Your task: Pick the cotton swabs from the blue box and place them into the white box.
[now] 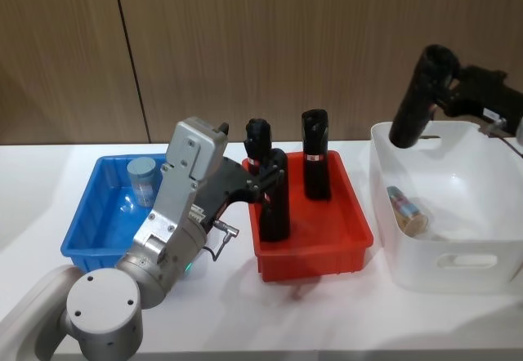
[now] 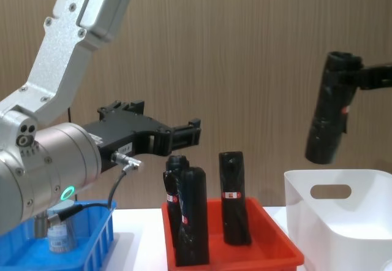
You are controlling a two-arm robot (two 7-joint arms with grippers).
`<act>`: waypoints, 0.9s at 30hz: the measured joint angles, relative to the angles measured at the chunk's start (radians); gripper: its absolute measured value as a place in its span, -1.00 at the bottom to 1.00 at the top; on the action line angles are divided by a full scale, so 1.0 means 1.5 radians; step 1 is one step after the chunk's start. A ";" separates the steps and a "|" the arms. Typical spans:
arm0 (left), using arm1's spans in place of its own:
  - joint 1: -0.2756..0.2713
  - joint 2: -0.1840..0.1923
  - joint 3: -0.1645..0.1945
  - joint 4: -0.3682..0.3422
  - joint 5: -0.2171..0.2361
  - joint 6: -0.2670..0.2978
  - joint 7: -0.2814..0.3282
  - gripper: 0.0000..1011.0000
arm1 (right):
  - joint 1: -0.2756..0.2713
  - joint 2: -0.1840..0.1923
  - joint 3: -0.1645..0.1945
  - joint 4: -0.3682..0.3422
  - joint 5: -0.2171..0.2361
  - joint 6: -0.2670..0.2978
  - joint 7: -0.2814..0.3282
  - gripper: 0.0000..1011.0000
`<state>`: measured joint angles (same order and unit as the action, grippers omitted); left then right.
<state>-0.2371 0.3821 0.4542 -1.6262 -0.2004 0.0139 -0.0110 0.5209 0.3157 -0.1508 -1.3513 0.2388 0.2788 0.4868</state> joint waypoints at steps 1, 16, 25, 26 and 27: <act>0.000 0.000 0.000 0.000 0.000 0.000 0.000 0.99 | -0.004 0.002 0.001 -0.003 0.000 0.000 -0.001 -0.16; 0.000 0.000 0.000 0.000 0.000 0.000 0.000 0.99 | -0.096 0.033 0.018 -0.064 0.019 -0.016 -0.040 -0.16; 0.000 0.000 0.000 0.000 0.000 0.000 0.000 0.99 | -0.137 0.039 0.018 -0.084 0.027 -0.022 -0.059 0.01; 0.000 0.000 0.000 0.000 0.000 0.000 0.000 0.99 | -0.140 0.039 0.018 -0.085 0.027 -0.022 -0.060 0.07; 0.000 0.000 0.000 0.000 0.000 0.000 0.000 0.99 | -0.142 0.039 0.017 -0.086 0.028 -0.022 -0.062 0.12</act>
<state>-0.2371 0.3821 0.4542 -1.6262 -0.2004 0.0139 -0.0110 0.3074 0.3746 -0.1247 -1.4809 0.2805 0.2458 0.3944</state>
